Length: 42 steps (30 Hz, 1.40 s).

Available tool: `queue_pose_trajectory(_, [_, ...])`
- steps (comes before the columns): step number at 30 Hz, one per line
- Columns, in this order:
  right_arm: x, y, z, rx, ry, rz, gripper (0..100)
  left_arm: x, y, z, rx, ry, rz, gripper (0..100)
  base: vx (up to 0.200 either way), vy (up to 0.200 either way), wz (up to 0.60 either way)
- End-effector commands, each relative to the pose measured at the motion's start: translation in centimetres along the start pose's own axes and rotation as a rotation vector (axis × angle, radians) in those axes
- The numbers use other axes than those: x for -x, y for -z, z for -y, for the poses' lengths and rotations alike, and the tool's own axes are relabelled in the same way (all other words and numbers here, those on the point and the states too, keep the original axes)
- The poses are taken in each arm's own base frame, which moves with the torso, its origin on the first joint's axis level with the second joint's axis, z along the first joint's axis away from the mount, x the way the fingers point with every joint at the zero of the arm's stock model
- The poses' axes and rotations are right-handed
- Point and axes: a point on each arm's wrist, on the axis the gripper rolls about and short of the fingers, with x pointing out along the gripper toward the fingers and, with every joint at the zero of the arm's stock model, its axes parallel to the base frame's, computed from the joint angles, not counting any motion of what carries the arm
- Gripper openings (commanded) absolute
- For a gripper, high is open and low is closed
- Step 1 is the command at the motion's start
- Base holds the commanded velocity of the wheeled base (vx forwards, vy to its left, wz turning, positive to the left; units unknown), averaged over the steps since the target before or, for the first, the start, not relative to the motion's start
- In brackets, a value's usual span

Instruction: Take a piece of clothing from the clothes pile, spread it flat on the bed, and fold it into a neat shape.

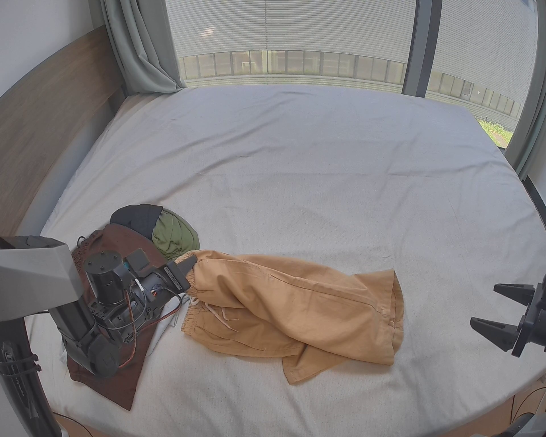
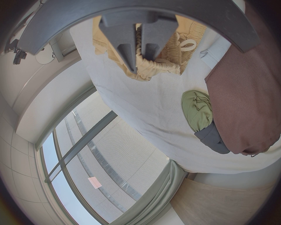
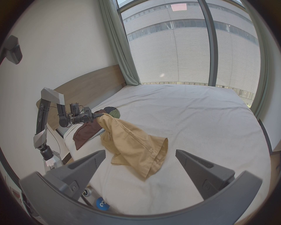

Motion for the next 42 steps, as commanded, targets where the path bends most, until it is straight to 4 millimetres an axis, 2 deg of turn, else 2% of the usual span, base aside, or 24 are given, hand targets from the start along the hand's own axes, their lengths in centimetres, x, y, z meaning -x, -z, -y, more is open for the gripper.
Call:
queue_pose_trajectory(1, [-2.0,-0.5,0.4,-0.004,-0.043,-0.046,100,0.0,0.2,-0.1,0.001,-0.003,-0.005,0,0.0,0.0,0.0])
queue_pose_trajectory(9, [-3.9,-0.2,0.7,-0.037,-0.077,-0.089,100,-0.1,0.1,-0.2,0.001,-0.006,-0.001,0,0.0,0.0,0.0])
queue_pose_trajectory(19, [-6.9,0.9,2.4,-0.139,-0.075,-0.131,100,-0.2,-0.7,-1.7,0.007,-0.037,0.019,0,0.0,0.0,0.0])
queue_pose_trajectory(22, [-7.5,0.8,2.6,-0.282,-0.128,-0.127,100,-0.2,-0.7,-1.6,0.006,-0.031,0.016,0,0.0,0.0,0.0])
queue_pose_trajectory(25, [-7.9,0.8,2.6,-0.343,-0.134,-0.131,100,-0.2,-0.6,-1.6,0.007,-0.032,0.015,0,0.0,0.0,0.0])
queue_pose_trajectory(32, [-9.9,1.5,3.3,-0.376,-0.154,-0.167,100,-0.2,-0.6,-1.7,0.007,-0.033,0.014,0,0.0,0.0,0.0])
queue_pose_trajectory(34, [-11.1,2.2,3.6,-0.383,-0.161,-0.182,100,-0.2,-0.6,-1.7,0.006,-0.033,0.014,0,0.0,0.0,0.0])
queue_pose_trajectory(42, [-12.4,3.0,3.7,-0.428,-0.186,-0.222,100,-0.2,-0.6,-1.7,0.006,-0.033,0.014,0,0.0,0.0,0.0])
